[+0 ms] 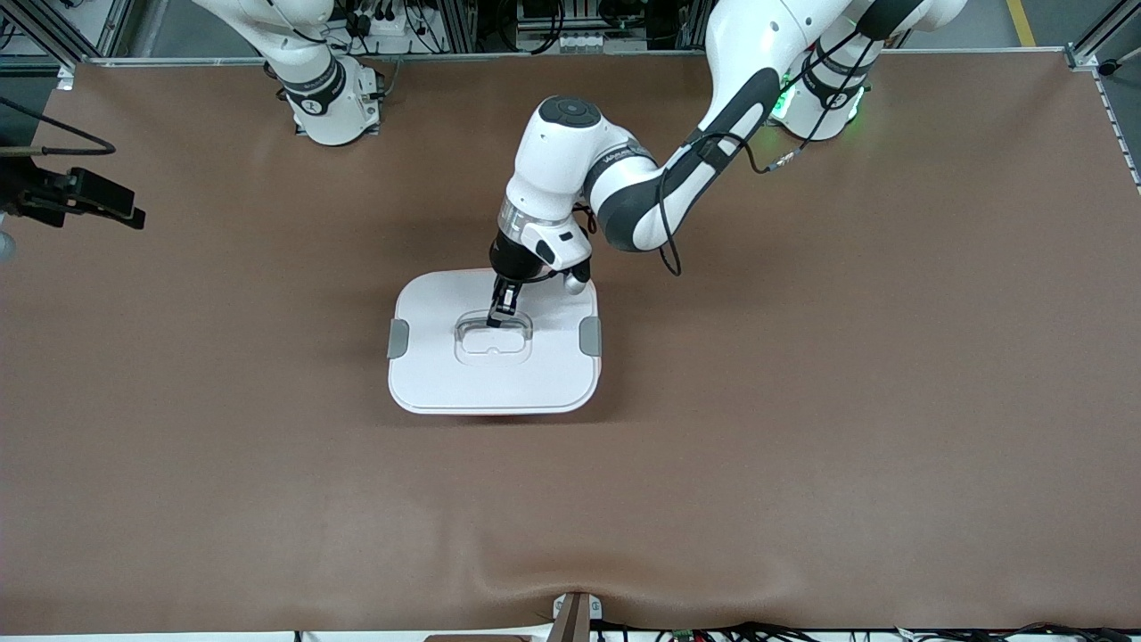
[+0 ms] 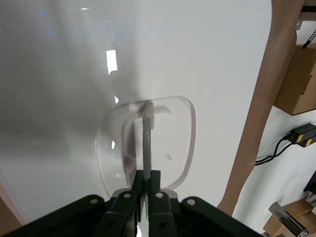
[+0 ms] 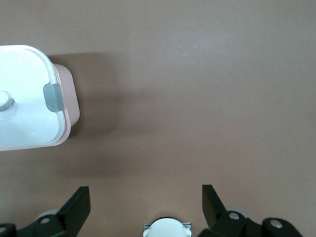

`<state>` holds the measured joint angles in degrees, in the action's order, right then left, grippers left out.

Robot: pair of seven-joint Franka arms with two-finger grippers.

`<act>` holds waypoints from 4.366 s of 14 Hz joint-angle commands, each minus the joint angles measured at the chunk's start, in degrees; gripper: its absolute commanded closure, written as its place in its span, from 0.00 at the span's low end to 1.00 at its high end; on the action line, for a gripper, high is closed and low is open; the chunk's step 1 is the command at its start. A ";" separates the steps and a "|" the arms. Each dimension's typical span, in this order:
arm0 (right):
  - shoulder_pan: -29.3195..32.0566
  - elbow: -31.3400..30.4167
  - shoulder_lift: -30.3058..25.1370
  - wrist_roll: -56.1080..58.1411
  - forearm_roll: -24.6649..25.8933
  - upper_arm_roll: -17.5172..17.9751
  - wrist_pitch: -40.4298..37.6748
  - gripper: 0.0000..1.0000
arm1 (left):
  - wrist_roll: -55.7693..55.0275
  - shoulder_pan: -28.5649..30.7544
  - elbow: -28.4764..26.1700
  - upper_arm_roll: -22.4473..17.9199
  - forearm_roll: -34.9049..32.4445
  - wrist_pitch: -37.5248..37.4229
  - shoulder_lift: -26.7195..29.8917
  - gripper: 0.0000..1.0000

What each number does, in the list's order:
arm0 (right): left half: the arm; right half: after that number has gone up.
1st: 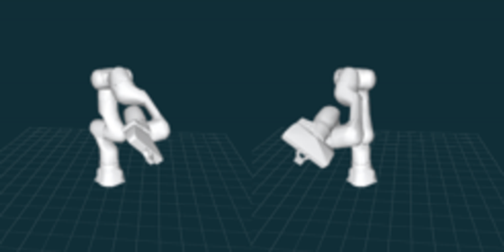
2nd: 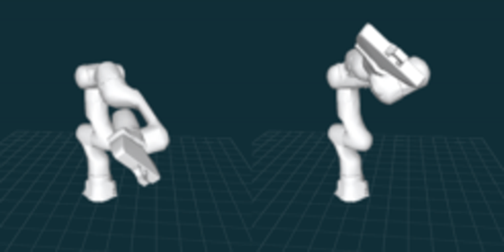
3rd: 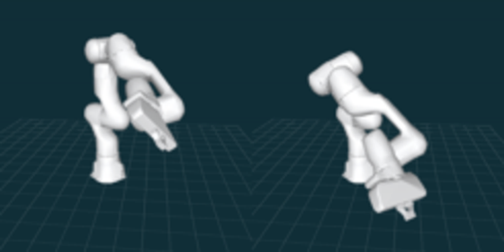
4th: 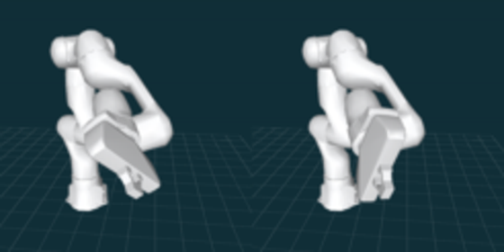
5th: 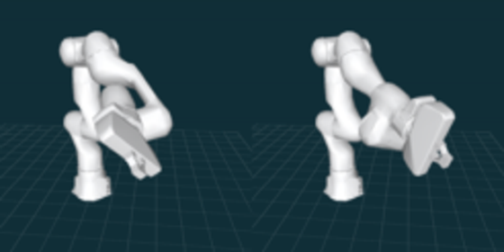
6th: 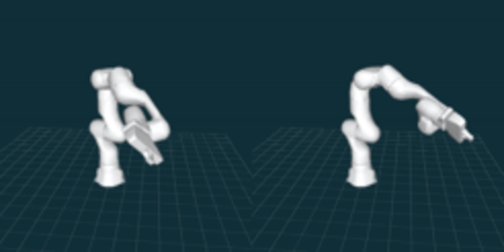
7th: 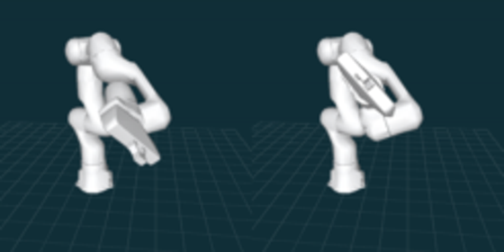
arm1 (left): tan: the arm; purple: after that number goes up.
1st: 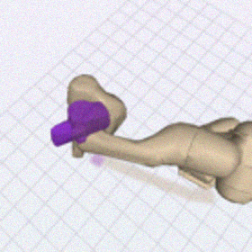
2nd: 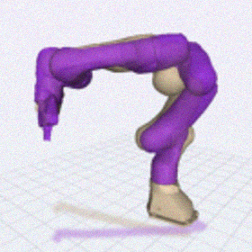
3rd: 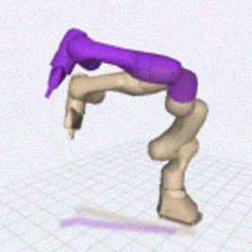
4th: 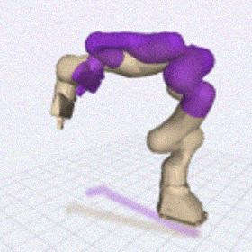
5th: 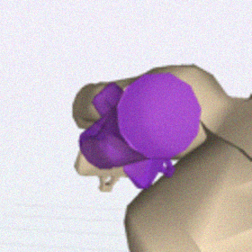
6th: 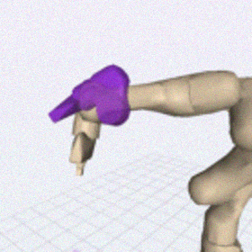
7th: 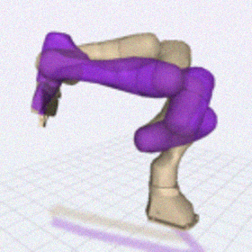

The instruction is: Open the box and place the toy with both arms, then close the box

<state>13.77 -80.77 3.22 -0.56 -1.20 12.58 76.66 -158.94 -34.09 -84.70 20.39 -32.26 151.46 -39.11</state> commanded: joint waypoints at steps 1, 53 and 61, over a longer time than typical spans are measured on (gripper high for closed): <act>-3.90 -11.15 -8.04 4.69 -2.41 -8.06 4.29 0.00 | -14.38 -0.54 -1.26 -0.17 -3.43 3.58 0.08 1.00; -11.75 -9.23 -8.49 5.57 1.46 -15.04 4.99 0.00 | -35.74 -3.71 -2.40 -1.75 -15.38 -2.14 1.14 0.00; -11.75 -9.23 -8.49 5.57 1.37 -15.04 4.82 0.00 | -34.86 -3.27 -2.66 -1.14 -14.85 -5.38 4.38 0.00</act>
<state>2.59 -90.40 -4.79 4.70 -0.20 -2.07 81.92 -165.41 -36.45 -85.60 19.36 -38.65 147.65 -37.79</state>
